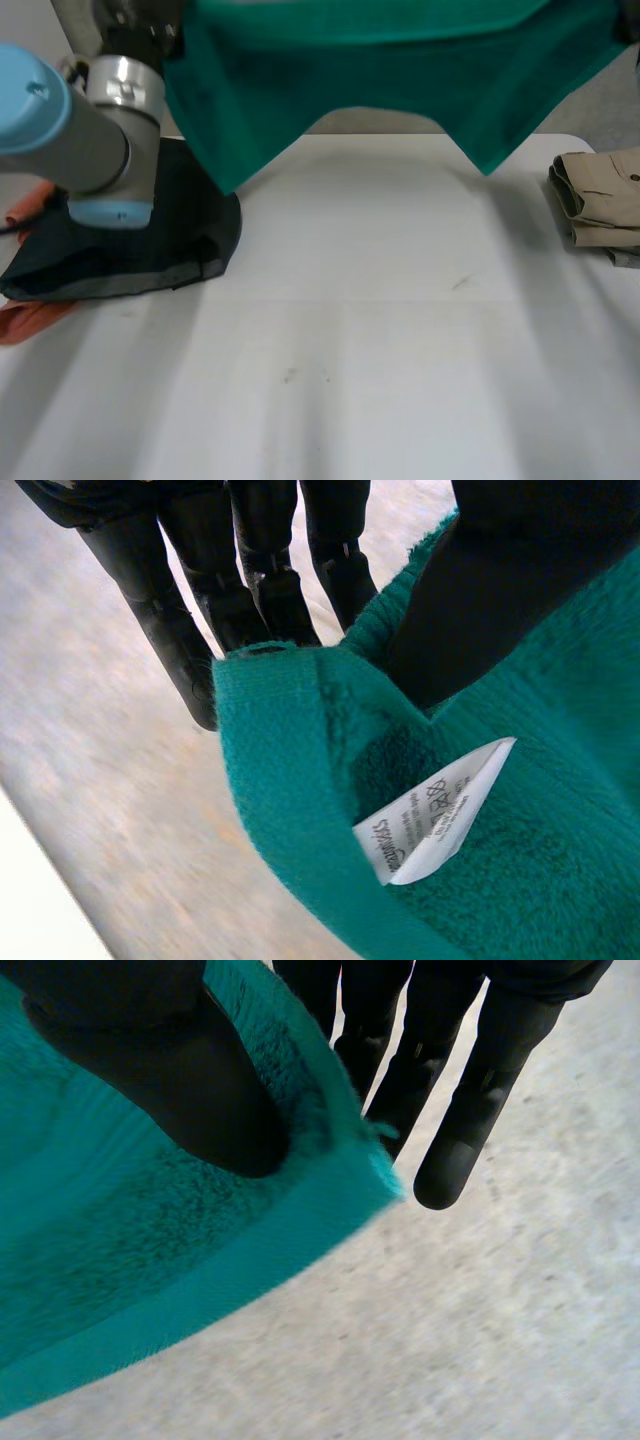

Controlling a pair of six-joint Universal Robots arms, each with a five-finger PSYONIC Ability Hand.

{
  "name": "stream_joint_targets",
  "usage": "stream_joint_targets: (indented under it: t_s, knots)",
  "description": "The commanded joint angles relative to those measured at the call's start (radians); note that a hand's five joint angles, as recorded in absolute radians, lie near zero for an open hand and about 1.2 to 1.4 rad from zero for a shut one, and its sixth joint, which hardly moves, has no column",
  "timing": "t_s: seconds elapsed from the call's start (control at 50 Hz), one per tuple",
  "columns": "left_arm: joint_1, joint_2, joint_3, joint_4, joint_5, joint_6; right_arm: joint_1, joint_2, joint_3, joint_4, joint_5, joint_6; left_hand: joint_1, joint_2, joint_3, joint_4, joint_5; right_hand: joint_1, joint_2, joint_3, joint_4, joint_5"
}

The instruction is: Fold the laundry.

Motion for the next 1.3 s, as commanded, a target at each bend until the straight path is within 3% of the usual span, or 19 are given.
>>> stream_joint_targets:
  t_s: [0.02,0.18,0.28,0.36,0.44,0.46,0.52,0.54,0.58,0.72,0.88,1.14,1.16,1.18,1.2,1.22,1.26,1.3]
  knots:
    - [-0.003,-0.001,-0.193,-0.053,0.003,-0.015,-0.005,0.045,0.091,0.070,-0.050,-0.005,0.249,0.198,0.203,0.195,0.231,0.250,0.213,0.203,0.197,0.203]
    - [-0.038,-0.009,-0.412,-0.078,0.001,-0.012,-0.009,0.120,0.220,0.229,-0.099,-0.039,0.249,0.198,0.203,0.195,0.231,0.250,0.213,0.203,0.197,0.203]
    - [-0.076,0.029,-0.558,-0.151,0.001,-0.008,-0.053,0.108,0.323,0.368,-0.103,-0.140,0.249,0.198,0.203,0.195,0.231,0.250,0.213,0.203,0.197,0.203]
    - [-0.084,0.169,-0.681,-0.333,0.000,-0.006,-0.110,0.017,0.418,0.523,-0.109,-0.311,0.249,0.198,0.203,0.195,0.231,0.250,0.213,0.203,0.197,0.203]
    - [-0.101,0.297,-0.787,-0.605,-0.009,0.003,-0.195,-0.126,0.541,0.738,-0.111,-0.540,0.249,0.198,0.203,0.195,0.231,0.250,0.213,0.203,0.197,0.203]
    - [-0.115,0.345,-0.810,-0.730,-0.011,0.006,-0.218,-0.149,0.564,0.780,-0.111,-0.591,0.249,0.198,0.203,0.195,0.231,0.250,0.213,0.203,0.197,0.203]
    - [-0.127,0.408,-0.839,-0.899,-0.011,0.006,-0.291,-0.209,0.624,0.902,-0.120,-0.755,0.249,0.198,0.203,0.195,0.231,0.250,0.213,0.203,0.197,0.203]
    - [-0.135,0.429,-0.845,-0.985,-0.003,0.008,-0.301,-0.217,0.630,0.913,-0.128,-0.777,0.249,0.198,0.203,0.195,0.231,0.250,0.213,0.203,0.197,0.203]
    - [-0.136,0.431,-0.837,-1.013,-0.003,0.008,-0.317,-0.228,0.636,0.915,-0.145,-0.780,0.249,0.198,0.203,0.195,0.231,0.250,0.213,0.203,0.197,0.203]
    - [-0.141,0.350,-0.727,-0.902,-0.006,0.008,-0.314,-0.228,0.619,0.857,-0.174,-0.690,0.249,0.198,0.203,0.195,0.231,0.250,0.213,0.203,0.197,0.203]
    - [-0.121,0.112,-0.505,-0.665,-0.081,0.009,-0.234,-0.076,0.501,0.563,-0.172,-0.480,0.249,0.198,0.203,0.195,0.231,0.250,0.213,0.203,0.197,0.203]
    - [-0.093,-0.204,-0.155,-0.464,-0.095,0.019,-0.098,0.266,0.190,0.332,-0.001,-0.432,0.249,0.198,0.203,0.195,0.231,0.250,0.213,0.203,0.197,0.203]
    - [-0.095,-0.218,-0.127,-0.452,-0.095,0.022,-0.090,0.278,0.176,0.323,0.007,-0.427,-0.068,-0.118,-0.114,-0.121,-0.085,0.250,0.213,0.203,0.197,0.203]
    - [-0.096,-0.219,-0.121,-0.447,-0.094,0.022,-0.082,0.289,0.165,0.315,0.012,-0.421,-0.536,-0.586,-0.582,-0.590,-0.553,-0.022,-0.060,-0.070,-0.075,-0.069]
    - [-0.098,-0.219,-0.118,-0.444,-0.092,0.020,-0.075,0.297,0.153,0.317,0.021,-0.415,-0.973,-1.024,-1.019,-1.027,-0.990,-0.551,-0.588,-0.598,-0.604,-0.598]
    - [-0.106,-0.218,-0.119,-0.438,-0.089,0.019,-0.062,0.298,0.147,0.317,0.030,-0.400,-0.778,-0.829,-0.824,-0.832,-0.795,-0.972,-1.009,-1.019,-1.024,-1.019]
    - [-0.112,-0.215,-0.124,-0.437,-0.091,0.017,-0.055,0.294,0.150,0.320,0.035,-0.377,-0.973,-1.024,-1.019,-1.027,-0.990,-0.972,-1.009,-1.019,-1.024,-1.019]
    - [-0.129,-0.193,-0.142,-0.437,-0.095,0.009,-0.055,0.271,0.168,0.321,0.033,-0.323,-0.973,-1.024,-1.019,-1.027,-0.990,-0.972,-1.009,-1.019,-1.024,-1.019]
